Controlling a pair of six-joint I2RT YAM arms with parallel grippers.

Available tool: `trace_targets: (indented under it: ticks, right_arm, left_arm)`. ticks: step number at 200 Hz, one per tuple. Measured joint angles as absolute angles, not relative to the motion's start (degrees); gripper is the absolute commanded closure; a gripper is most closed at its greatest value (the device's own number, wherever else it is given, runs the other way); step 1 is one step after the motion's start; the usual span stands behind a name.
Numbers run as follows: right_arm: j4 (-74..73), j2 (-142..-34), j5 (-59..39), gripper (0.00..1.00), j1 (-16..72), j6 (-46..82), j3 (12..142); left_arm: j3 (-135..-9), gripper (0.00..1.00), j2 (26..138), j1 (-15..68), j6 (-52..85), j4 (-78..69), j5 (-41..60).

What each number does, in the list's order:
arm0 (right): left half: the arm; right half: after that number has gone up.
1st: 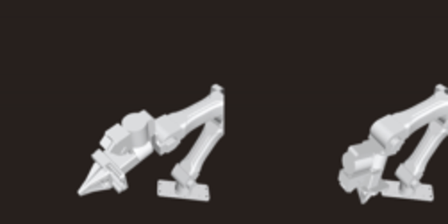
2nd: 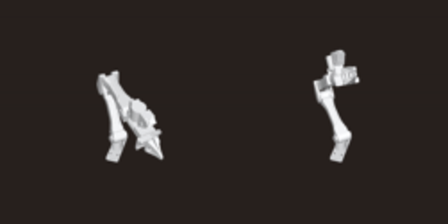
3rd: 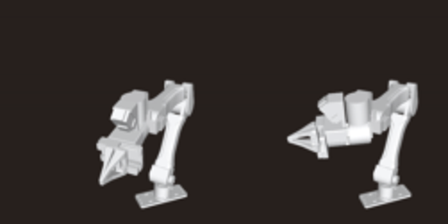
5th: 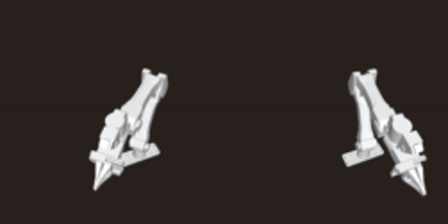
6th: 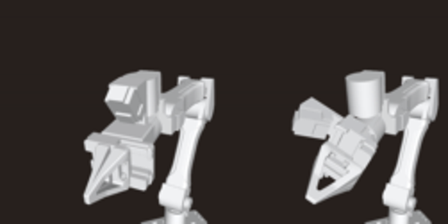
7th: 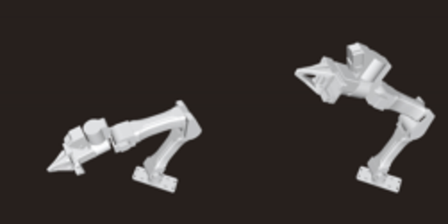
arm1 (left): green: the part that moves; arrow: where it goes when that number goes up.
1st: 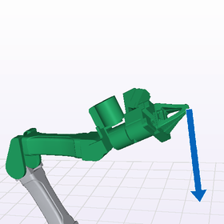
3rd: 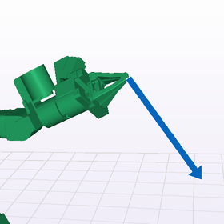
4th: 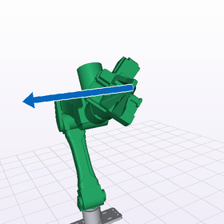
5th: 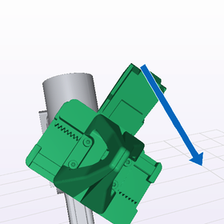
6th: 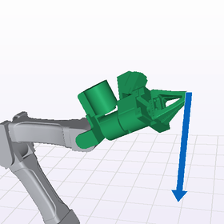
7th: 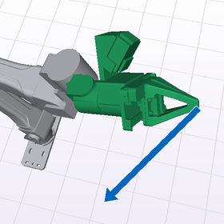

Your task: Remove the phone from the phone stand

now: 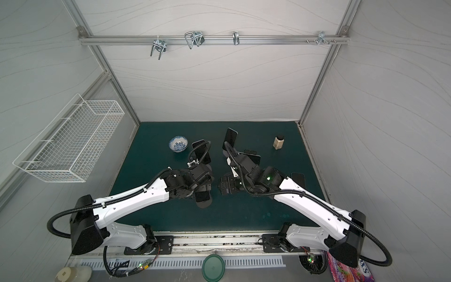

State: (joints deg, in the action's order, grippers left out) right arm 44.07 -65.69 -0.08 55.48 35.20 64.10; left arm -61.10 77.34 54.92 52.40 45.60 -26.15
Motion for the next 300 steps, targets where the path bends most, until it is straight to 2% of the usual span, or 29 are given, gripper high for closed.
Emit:
trace_targets:
  ticks: [83,133,300]
  right_arm:
    - [43.8,-65.7,-0.1,0.01,55.5,35.2,64.1]
    - [43.8,-65.5,-0.1,0.01,55.5,35.2,64.1]
    - [43.8,-66.7,-0.3,0.01,55.5,35.1,64.5]
  left_arm:
    - [-61.4,0.07,78.4,54.9,52.9,45.5,-26.0]
    - [-61.2,0.13,78.4,54.5,53.4,45.0,-25.6]
    - [-60.0,0.14,78.4,52.6,53.7,43.5,-24.1]
